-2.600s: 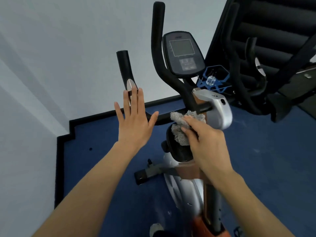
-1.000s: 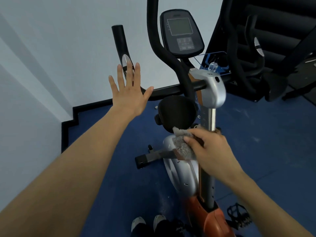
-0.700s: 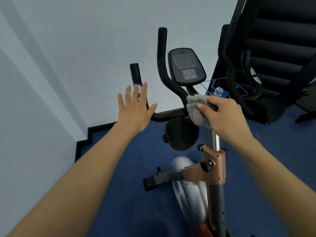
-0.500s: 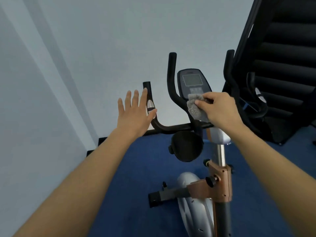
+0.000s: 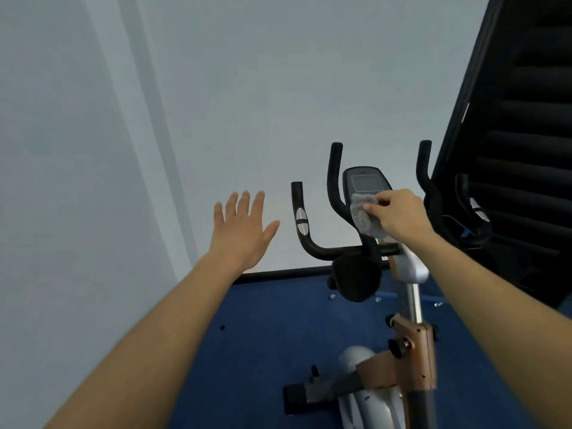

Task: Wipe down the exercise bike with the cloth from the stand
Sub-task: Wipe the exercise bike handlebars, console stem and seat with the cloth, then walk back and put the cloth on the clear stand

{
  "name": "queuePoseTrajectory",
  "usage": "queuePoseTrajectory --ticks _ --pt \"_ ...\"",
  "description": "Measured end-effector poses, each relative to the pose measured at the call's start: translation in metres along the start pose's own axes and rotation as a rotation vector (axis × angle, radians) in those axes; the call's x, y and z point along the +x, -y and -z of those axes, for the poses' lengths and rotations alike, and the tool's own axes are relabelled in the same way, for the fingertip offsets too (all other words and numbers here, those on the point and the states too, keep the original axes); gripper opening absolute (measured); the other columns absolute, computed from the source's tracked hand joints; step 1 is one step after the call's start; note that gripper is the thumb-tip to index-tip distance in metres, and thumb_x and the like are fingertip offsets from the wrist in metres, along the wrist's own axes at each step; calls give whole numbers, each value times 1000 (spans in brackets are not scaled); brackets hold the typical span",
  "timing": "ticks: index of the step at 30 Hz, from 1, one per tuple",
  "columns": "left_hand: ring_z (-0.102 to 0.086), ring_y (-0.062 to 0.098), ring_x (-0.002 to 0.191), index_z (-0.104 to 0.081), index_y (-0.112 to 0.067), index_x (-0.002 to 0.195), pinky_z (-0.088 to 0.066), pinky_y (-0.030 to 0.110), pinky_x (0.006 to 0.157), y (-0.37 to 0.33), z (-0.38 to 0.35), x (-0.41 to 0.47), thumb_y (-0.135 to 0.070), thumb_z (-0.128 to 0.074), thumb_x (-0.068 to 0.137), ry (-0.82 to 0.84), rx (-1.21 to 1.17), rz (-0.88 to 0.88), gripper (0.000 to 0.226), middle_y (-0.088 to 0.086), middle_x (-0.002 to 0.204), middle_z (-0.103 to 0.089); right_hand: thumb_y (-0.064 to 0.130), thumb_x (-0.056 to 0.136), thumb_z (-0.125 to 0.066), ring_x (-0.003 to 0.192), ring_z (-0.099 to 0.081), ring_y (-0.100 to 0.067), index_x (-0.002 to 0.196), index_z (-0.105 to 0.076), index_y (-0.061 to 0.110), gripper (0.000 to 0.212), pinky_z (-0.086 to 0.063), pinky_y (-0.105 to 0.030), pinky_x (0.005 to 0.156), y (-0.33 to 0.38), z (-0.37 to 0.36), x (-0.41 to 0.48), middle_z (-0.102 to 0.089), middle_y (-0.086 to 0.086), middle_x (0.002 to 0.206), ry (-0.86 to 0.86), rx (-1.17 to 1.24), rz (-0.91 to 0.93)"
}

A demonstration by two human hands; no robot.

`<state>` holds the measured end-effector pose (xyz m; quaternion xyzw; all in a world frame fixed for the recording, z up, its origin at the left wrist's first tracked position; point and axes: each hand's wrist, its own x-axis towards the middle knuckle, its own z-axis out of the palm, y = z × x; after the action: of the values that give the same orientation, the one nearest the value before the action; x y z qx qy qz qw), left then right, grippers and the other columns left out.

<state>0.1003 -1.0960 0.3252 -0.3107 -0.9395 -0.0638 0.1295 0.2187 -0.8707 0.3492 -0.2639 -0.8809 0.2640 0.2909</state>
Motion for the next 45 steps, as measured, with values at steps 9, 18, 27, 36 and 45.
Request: queuePoseTrajectory --ticks 9,18,27,36,45 --pt "-36 28 129 -16 -14 146 -17 42 111 -23 -1 -88 -41 -21 99 98 -6 -267 54 9 137 -45 19 84 -63 59 -50 -15 67 -62 0 26 -35 -16 46 7 42 -123 -56 -7 59 -89 -18 -158" --pt "-53 32 110 -33 -9 133 -39 40 91 -106 -13 -191 -38 -29 99 212 -81 -547 45 14 122 -57 20 86 -62 50 -38 -13 64 -58 -4 33 -27 -14 37 -16 128 -259 -49 -9 57 -143 -111 -321" --pt "-54 33 106 -25 -10 141 -42 41 83 -249 19 -293 -37 -30 100 251 -200 -779 50 13 118 -57 21 88 -61 57 -50 -5 68 -64 14 22 -35 -13 46 -64 267 -395 -60 -1 66 -276 -176 -480" --pt "-60 30 91 -17 -13 145 -43 39 74 -414 42 -425 -37 -29 100 308 -271 -785 53 11 103 -63 22 87 -62 63 -54 -15 79 -68 5 20 -37 -24 51 -165 418 -534 -65 -10 74 -336 -257 -566" --pt "-20 29 140 -10 -13 148 -19 43 113 -539 56 -460 -46 -23 99 219 -154 -752 61 11 153 -21 20 86 -63 67 -55 -19 78 -69 6 17 -39 -24 50 -254 524 -574 -65 -11 75 -345 -219 -562"
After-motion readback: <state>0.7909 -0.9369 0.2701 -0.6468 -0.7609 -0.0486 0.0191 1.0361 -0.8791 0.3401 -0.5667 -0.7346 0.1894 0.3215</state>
